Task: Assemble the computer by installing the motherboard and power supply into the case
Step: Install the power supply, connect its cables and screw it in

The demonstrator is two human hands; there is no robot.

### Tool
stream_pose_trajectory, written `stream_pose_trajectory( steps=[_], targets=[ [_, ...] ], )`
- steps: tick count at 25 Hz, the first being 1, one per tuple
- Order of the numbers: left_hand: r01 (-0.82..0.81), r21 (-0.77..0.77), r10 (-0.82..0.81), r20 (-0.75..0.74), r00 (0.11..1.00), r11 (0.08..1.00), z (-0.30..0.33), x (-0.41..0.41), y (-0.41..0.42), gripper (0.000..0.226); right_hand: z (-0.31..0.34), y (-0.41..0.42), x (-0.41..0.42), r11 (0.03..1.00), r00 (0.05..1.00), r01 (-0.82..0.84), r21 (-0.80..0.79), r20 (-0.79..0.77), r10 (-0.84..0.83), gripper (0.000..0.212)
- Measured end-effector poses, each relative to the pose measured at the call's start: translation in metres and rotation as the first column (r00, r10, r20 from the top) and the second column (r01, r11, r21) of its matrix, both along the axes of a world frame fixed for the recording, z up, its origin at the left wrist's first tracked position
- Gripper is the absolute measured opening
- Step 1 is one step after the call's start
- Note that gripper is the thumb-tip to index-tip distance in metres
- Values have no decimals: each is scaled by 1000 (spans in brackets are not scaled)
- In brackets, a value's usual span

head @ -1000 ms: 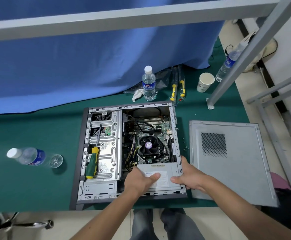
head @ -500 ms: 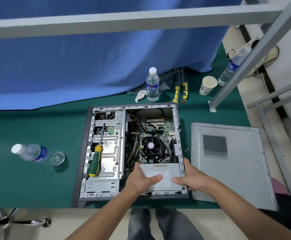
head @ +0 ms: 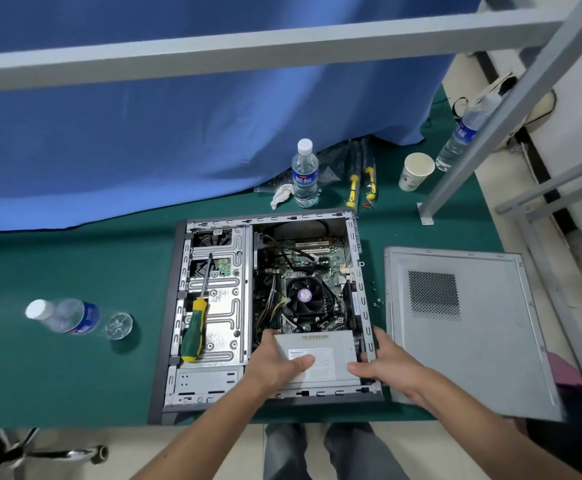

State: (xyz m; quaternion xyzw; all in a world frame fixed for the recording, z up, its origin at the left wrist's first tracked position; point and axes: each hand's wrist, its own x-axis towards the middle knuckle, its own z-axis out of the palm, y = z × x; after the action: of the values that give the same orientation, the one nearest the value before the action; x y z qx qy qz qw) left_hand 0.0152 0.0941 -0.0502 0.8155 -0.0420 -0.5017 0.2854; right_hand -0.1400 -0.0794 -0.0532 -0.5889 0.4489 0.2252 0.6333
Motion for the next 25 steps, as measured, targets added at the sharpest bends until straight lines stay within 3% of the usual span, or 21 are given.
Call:
stream_pose_trajectory(
  steps=[2, 3, 5, 7, 9, 15, 21, 25],
  targets=[
    [-6, -26, 5, -31, 1000, 1000, 0, 3, -1, 104, 8, 5, 1, 987, 999, -45, -157, 4, 46, 101],
    [-8, -41, 5, -64, 998, 999, 0, 4, -2, 105, 14, 9, 2, 945, 996, -81, -316, -4, 84, 100],
    [15, -42, -18, -76, 997, 999, 1, 1, -2, 100, 28, 19, 4, 757, 981, -152, -635, -6, 191, 82],
    [40, -11, -40, -26, 999, 999, 0, 0, -1, 94, 41, 32, 11, 592, 942, -233, -771, -27, 335, 59],
    [39, -11, -39, -3, 999, 999, -1, -1, 0, 90, 47, 43, 21, 521, 915, -298, -800, -83, 395, 52],
    [66, -30, -65, 30, 997, 997, -2, -6, 1, 70, 43, 44, 36, 574, 878, -444, -689, -205, 433, 61],
    [156, -54, -151, 86, 985, 986, 1, -9, 1, 77, 33, 42, 50, 782, 912, -411, -468, -210, 353, 70],
    [173, -58, -166, 114, 980, 983, 4, -8, 3, 68, 29, 48, 51, 832, 935, -353, -428, -194, 297, 63]
  ],
)
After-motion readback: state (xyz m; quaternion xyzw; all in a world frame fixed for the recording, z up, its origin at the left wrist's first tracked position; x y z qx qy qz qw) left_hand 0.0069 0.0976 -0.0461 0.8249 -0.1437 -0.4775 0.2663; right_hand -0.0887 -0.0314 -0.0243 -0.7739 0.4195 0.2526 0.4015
